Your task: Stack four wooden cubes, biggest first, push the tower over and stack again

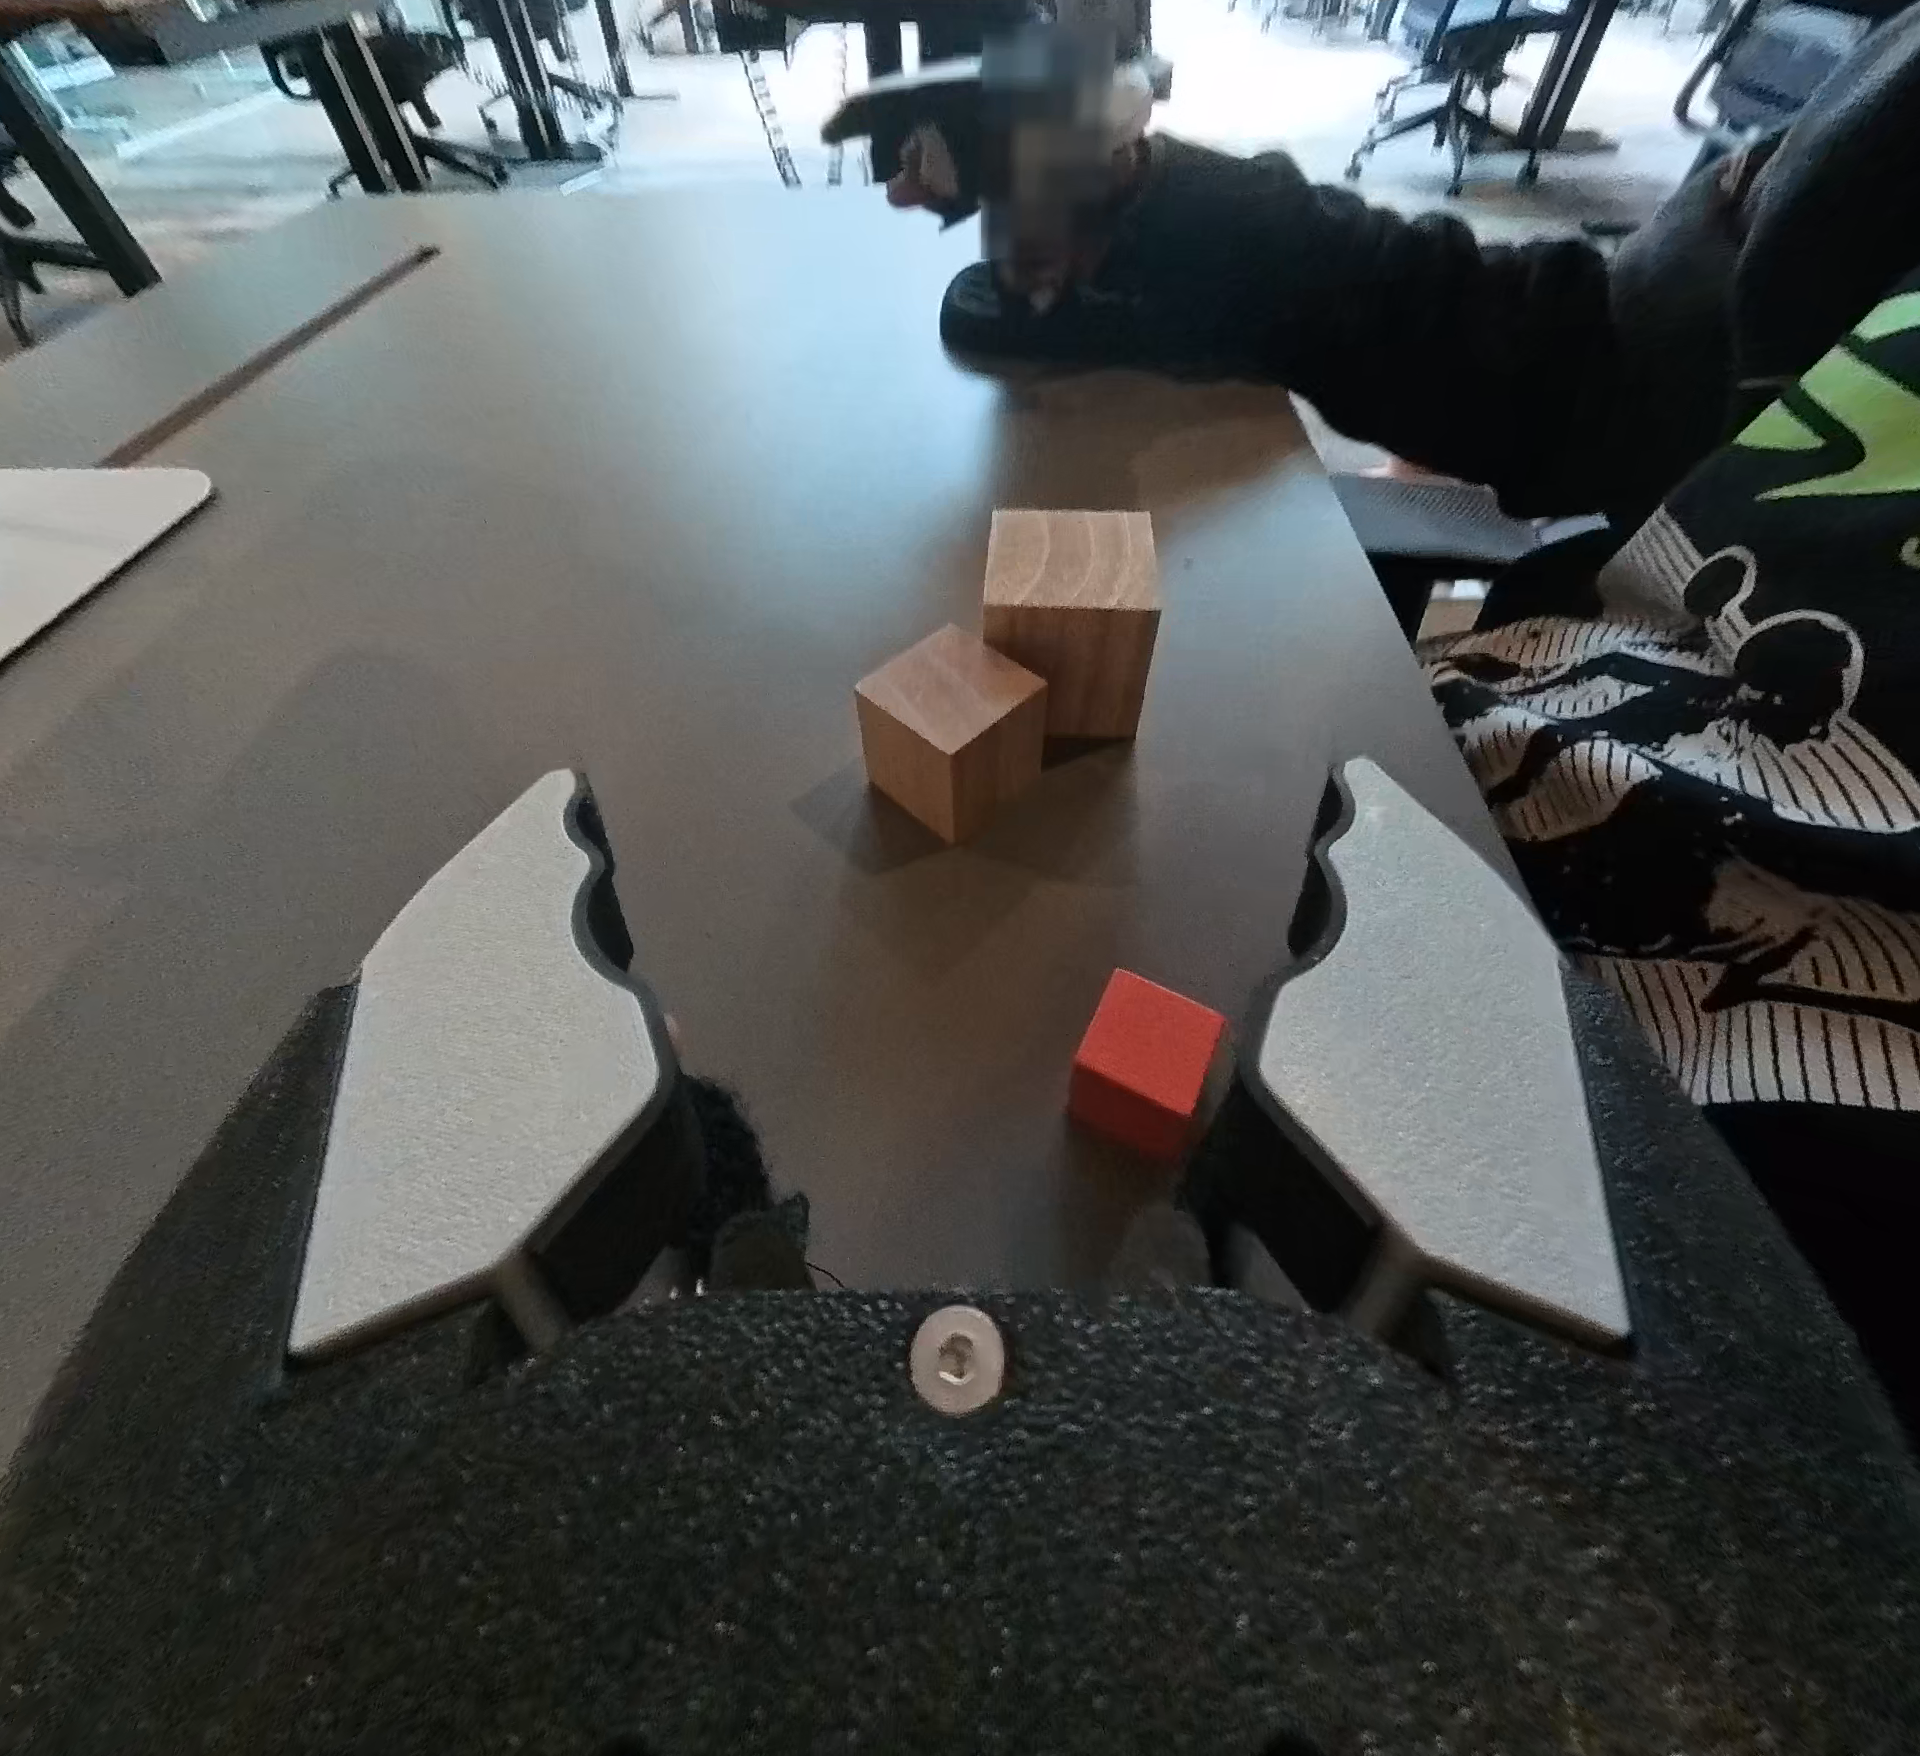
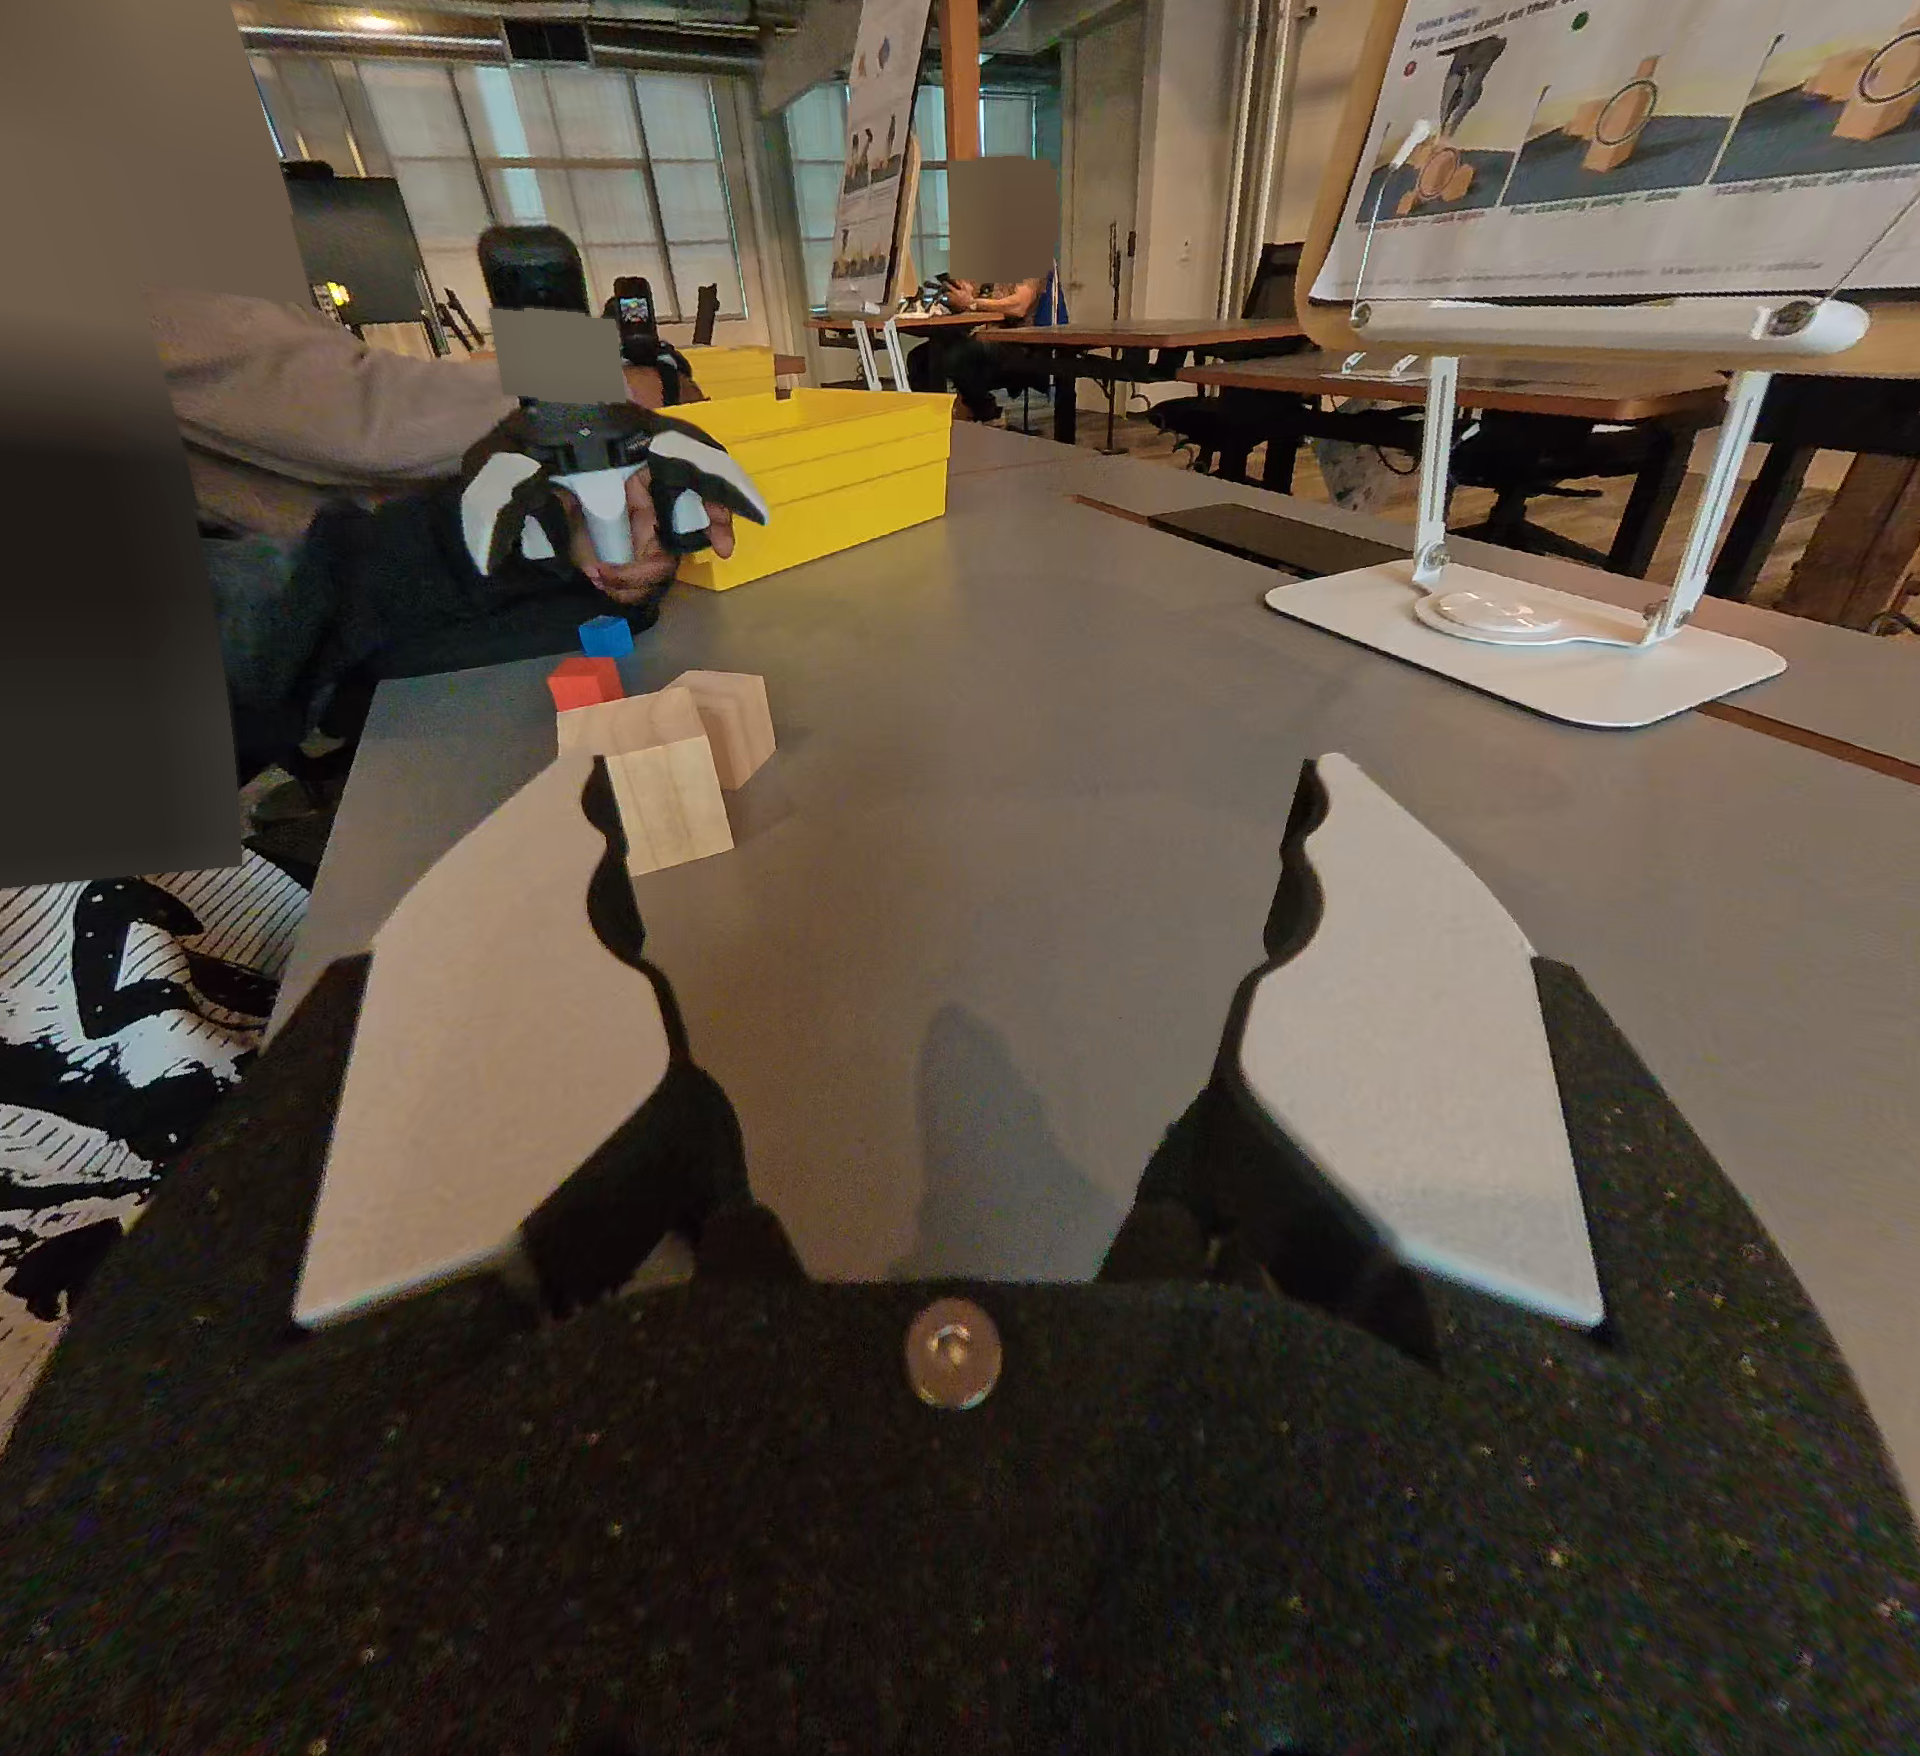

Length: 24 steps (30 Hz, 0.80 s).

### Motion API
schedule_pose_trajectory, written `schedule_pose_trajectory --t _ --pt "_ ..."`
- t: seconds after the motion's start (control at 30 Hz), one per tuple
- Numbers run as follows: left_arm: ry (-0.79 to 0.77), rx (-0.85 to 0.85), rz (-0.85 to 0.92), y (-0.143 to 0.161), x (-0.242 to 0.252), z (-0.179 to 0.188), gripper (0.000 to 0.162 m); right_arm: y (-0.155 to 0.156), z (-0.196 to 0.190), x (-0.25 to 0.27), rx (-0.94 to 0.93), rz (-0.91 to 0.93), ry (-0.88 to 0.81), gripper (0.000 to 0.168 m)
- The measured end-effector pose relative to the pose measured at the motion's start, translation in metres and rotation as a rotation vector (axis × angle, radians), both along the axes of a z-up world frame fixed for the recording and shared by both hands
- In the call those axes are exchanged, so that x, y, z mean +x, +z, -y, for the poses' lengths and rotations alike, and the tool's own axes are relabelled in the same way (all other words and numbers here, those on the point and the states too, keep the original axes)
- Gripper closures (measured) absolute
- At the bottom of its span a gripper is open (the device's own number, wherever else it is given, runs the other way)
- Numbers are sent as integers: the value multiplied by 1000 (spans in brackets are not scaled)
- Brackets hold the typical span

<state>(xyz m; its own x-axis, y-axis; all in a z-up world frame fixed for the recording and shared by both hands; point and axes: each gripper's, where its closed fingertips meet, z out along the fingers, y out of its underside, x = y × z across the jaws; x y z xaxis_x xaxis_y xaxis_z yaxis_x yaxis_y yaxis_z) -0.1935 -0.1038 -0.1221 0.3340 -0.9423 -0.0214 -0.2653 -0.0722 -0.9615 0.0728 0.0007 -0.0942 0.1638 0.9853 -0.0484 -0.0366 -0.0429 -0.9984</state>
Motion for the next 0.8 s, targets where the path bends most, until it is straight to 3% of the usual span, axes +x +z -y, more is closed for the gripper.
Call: schedule_pose_trajectory --t 0.3,0.53,0.73,0.8 --pt "27 -102 -368 -16 44 8 41 0 1 0 12 7 1 52" --pt "-90 -85 -679 -29 107 13 67 -1 3 -1 19 12 5 52" --pt "-117 -176 -869 -56 113 -3 84 -1 4 -1 26 15 10 53" --pt "-122 -195 -903 -64 114 -6 101 -2 5 -2 28 19 12 53"
